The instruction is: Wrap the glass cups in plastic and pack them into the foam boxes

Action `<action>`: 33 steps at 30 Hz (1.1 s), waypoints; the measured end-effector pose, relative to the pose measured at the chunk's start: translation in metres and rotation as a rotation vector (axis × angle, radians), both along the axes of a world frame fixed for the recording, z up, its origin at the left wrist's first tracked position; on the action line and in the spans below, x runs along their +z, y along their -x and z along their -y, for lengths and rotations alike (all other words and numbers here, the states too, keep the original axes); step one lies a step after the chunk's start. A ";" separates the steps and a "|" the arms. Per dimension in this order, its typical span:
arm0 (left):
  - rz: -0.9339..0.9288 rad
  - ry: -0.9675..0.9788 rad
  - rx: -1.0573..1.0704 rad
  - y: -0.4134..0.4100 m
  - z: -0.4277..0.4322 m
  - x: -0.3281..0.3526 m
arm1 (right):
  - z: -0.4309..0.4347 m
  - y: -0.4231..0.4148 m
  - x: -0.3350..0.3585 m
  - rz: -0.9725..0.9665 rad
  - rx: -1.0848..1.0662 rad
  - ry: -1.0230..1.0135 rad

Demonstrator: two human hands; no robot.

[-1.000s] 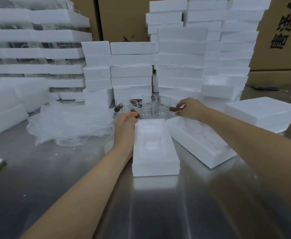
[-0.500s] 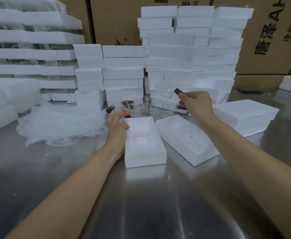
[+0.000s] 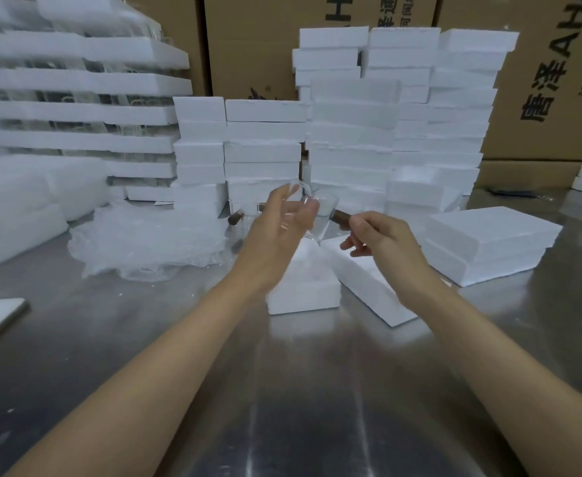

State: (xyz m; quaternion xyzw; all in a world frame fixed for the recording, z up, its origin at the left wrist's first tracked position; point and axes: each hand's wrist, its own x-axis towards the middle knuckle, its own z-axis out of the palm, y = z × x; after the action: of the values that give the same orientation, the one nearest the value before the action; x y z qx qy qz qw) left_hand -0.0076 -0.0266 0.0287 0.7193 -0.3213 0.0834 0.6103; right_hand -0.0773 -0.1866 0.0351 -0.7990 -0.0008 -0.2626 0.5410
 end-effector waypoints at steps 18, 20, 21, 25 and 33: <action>0.131 0.044 0.012 -0.005 -0.005 -0.001 | -0.009 -0.004 -0.004 0.089 0.223 -0.302; 0.320 -0.150 0.419 -0.032 -0.031 -0.005 | -0.008 -0.005 -0.006 0.069 0.218 -0.269; 0.369 -0.338 0.634 -0.046 -0.047 -0.012 | -0.009 -0.005 -0.007 0.065 0.209 -0.250; 0.081 -0.814 0.934 -0.079 -0.093 -0.042 | -0.010 -0.006 -0.011 0.058 0.187 -0.263; 0.198 -0.738 1.075 -0.078 -0.089 -0.034 | -0.005 -0.008 -0.011 0.024 0.142 -0.389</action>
State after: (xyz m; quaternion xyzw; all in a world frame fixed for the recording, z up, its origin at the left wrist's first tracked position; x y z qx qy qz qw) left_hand 0.0700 0.0620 -0.0049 0.9305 0.0207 0.3267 0.1646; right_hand -0.0694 -0.1820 0.0244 -0.6743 -0.0128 -0.2285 0.7021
